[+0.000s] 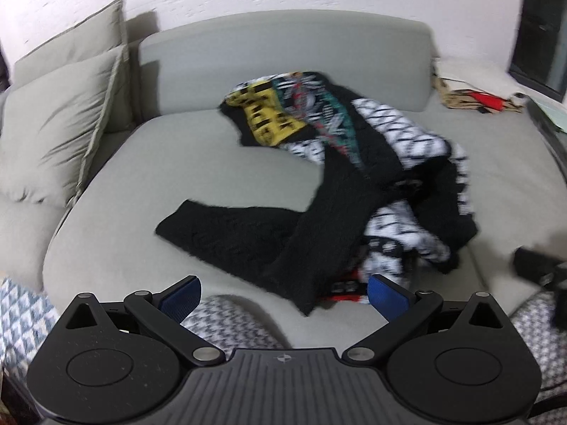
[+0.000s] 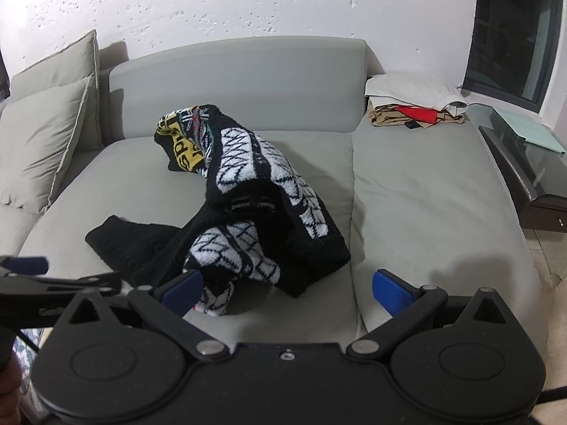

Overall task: Fold clothes
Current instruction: 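Grasp the sweater body with the right gripper and lift it up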

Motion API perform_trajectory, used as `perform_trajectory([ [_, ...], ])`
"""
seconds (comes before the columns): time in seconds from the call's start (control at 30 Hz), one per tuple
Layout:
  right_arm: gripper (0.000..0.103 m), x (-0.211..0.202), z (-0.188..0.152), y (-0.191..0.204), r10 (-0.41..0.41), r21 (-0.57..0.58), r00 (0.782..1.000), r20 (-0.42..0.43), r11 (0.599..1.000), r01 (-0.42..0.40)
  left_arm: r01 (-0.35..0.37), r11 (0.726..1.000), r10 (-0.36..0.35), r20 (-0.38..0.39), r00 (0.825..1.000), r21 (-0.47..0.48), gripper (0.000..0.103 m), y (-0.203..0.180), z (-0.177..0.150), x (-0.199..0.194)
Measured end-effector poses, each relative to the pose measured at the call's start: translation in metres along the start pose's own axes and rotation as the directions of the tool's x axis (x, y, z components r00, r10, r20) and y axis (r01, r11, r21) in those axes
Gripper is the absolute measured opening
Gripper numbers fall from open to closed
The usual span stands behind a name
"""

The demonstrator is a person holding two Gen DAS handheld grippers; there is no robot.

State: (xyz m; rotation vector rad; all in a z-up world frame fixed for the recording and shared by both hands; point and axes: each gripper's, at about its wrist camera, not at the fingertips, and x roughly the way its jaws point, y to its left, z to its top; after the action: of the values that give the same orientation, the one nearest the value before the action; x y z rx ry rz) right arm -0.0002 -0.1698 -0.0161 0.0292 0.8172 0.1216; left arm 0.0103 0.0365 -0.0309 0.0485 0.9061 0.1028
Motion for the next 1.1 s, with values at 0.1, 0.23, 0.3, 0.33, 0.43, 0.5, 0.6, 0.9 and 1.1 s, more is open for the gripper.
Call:
perform_trajectory([
  [0.1,0.103,0.010,0.001,-0.003,0.007,-0.034,0.999,0.053,0.999,-0.006,0.006,0.998,-0.008,-0.029,1.000,-0.062,0.094,0.019,-0.007,0.012],
  [0.23,0.102,0.032,0.005,-0.006,0.022,-0.092,0.994,0.109,0.996,-0.012,0.047,0.990,-0.054,-0.050,0.997,-0.130,0.071,0.038,-0.014,0.027],
  [0.3,0.095,0.043,0.010,-0.007,0.038,-0.123,0.992,0.117,0.992,-0.023,0.082,0.985,-0.090,-0.052,0.995,-0.152,0.064,0.041,-0.016,0.032],
  [0.33,0.090,0.050,0.013,-0.007,0.047,-0.145,0.992,0.119,0.989,-0.029,0.098,0.982,-0.108,-0.052,0.993,-0.162,0.064,0.041,-0.016,0.034],
  [0.43,0.077,0.071,0.024,-0.003,0.060,-0.225,0.990,0.124,0.974,-0.031,0.135,0.978,-0.142,-0.035,0.989,-0.157,0.065,0.036,-0.015,0.037],
  [0.5,0.071,0.082,0.031,0.001,0.082,-0.267,0.987,0.135,0.963,-0.044,0.136,0.979,-0.140,-0.021,0.990,-0.152,0.066,0.032,-0.012,0.038],
  [0.6,0.069,0.100,0.040,0.009,0.116,-0.327,0.982,0.149,0.943,-0.062,0.116,0.983,-0.116,0.008,0.993,-0.146,0.067,0.026,-0.007,0.039],
  [0.9,0.013,0.140,0.080,0.022,0.194,-0.310,0.966,0.171,0.941,-0.134,0.086,0.980,-0.083,0.026,0.996,-0.179,0.068,0.023,-0.011,0.026],
  [1.1,0.011,0.113,0.124,-0.111,-0.006,0.287,0.966,0.258,0.955,-0.070,0.057,0.978,-0.049,0.042,0.998,-0.200,0.070,0.029,-0.019,0.016],
])
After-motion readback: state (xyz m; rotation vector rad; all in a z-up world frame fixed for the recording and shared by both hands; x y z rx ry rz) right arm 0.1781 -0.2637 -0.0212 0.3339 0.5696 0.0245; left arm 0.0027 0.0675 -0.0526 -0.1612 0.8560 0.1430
